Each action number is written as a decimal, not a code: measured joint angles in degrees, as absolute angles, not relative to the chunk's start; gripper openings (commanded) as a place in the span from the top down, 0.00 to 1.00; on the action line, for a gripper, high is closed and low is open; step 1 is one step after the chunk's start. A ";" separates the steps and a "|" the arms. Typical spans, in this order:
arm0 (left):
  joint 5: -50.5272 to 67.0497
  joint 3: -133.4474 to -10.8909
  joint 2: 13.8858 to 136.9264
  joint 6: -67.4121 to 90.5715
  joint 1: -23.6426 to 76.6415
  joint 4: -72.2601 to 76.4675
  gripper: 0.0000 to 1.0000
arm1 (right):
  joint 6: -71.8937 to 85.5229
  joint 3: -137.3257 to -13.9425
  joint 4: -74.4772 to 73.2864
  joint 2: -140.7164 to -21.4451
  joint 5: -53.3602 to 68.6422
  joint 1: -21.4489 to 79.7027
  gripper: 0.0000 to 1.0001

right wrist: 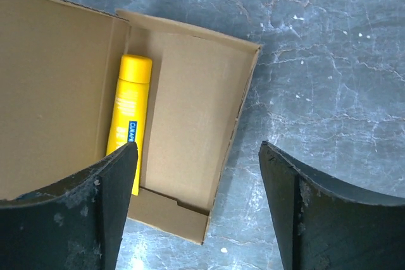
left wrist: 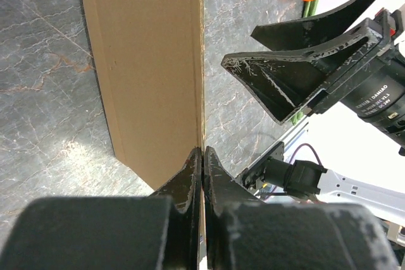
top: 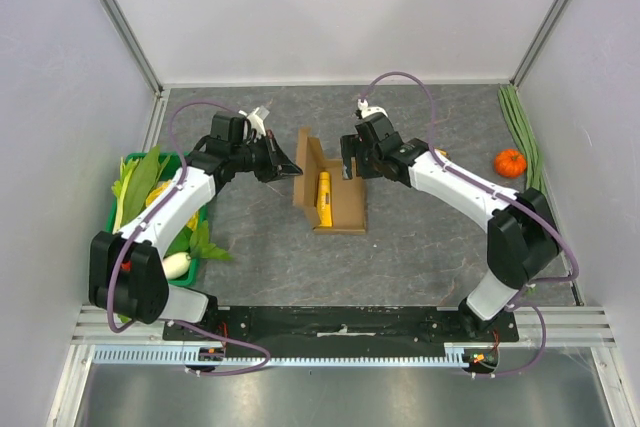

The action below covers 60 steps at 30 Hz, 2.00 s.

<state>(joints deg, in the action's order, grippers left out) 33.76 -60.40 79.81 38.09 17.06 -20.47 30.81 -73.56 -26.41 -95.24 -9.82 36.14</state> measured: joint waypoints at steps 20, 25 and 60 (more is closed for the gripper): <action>22.46 -57.08 74.19 38.52 17.04 -22.48 0.69 | 33.26 -77.58 -23.03 -107.70 1.52 39.70 0.21; 21.02 -55.66 74.04 38.54 16.93 -22.63 0.71 | 33.50 -79.00 -22.85 -109.21 0.12 41.10 0.20; 27.51 -53.32 73.45 39.22 16.80 -21.76 0.98 | 31.79 -87.29 -26.44 -120.03 -12.43 46.35 0.55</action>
<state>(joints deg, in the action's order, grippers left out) 27.51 -53.32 73.45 39.22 16.80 -21.76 31.79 -87.29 -26.44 -120.03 -12.43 46.35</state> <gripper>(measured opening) 0.033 0.517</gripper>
